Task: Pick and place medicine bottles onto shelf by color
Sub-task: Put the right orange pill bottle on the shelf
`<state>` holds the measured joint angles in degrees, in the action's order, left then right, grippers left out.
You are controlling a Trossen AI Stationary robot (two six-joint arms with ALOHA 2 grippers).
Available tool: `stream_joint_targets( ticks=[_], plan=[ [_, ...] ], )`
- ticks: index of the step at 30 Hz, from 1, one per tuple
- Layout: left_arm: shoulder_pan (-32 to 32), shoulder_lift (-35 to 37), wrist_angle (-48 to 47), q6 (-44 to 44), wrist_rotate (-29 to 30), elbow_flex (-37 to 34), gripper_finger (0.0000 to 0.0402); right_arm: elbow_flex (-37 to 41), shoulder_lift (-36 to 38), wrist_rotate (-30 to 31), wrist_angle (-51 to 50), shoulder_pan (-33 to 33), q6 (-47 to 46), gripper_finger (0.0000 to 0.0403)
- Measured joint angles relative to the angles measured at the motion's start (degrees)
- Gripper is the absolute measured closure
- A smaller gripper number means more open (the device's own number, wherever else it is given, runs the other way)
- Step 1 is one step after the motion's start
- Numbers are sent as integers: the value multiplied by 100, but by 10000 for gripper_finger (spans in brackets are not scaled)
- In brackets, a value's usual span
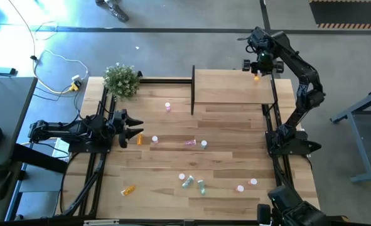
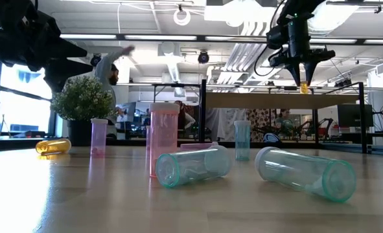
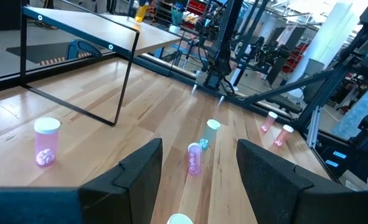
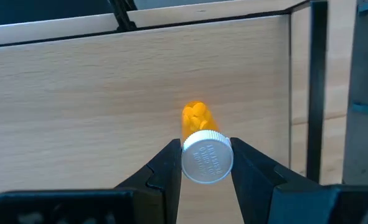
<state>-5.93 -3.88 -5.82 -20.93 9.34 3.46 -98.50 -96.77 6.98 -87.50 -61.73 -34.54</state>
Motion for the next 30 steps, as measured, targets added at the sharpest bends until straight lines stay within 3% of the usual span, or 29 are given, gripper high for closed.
stream_joint_targets(
  ticks=[13,30],
  plan=[
    [0,2,11,1,-48,0,206,0,-13,46,67,-94,-9,294],
    [0,2,13,2,-46,0,206,0,-11,139,98,-90,156,239]
  ],
)
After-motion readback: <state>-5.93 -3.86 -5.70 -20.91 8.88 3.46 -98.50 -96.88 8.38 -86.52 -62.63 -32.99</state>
